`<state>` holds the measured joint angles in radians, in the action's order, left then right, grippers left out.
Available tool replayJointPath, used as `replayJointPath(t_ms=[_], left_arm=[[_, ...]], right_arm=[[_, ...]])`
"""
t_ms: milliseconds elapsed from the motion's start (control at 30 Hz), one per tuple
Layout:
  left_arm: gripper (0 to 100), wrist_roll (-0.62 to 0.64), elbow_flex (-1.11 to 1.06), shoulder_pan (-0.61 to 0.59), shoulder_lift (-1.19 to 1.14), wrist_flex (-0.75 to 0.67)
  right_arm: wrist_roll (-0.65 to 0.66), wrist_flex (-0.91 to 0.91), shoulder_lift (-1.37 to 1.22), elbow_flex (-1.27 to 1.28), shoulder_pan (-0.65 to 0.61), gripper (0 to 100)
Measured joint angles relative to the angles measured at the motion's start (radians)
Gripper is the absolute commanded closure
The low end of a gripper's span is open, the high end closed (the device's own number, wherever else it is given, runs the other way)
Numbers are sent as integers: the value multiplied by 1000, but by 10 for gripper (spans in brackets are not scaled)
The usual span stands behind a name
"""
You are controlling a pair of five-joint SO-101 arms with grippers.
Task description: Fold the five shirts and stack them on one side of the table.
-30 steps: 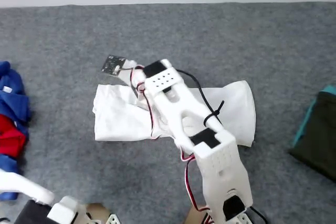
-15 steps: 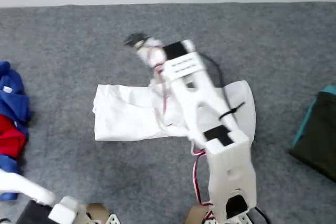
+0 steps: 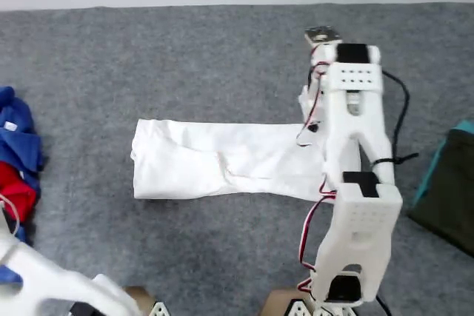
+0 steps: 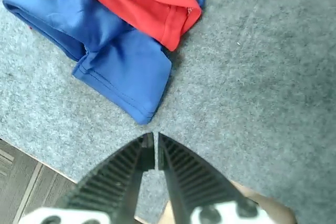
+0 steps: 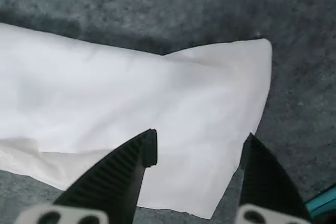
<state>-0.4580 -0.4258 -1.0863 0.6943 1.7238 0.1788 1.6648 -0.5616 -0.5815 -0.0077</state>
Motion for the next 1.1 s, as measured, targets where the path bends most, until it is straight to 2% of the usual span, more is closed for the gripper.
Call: replayJointPath(t_ms=[233,533,600,700,967,1100], left_arm=[[975,0,0,2,3,3],[975,0,0,2,3,3],[975,0,0,2,3,3],[975,0,0,2,3,3],[975,0,0,2,3,3],[975,0,0,2,3,3]], right_arm=[[-9,-29,-127,-2,78,734],[-49,-69,-272,-6,98,738],[-49,-64,-288,-21,97,805],[-31,-64,-290,-26,101,988],[23,-55,-261,-25,132,988],[100,-49,-222,-23,170,988]])
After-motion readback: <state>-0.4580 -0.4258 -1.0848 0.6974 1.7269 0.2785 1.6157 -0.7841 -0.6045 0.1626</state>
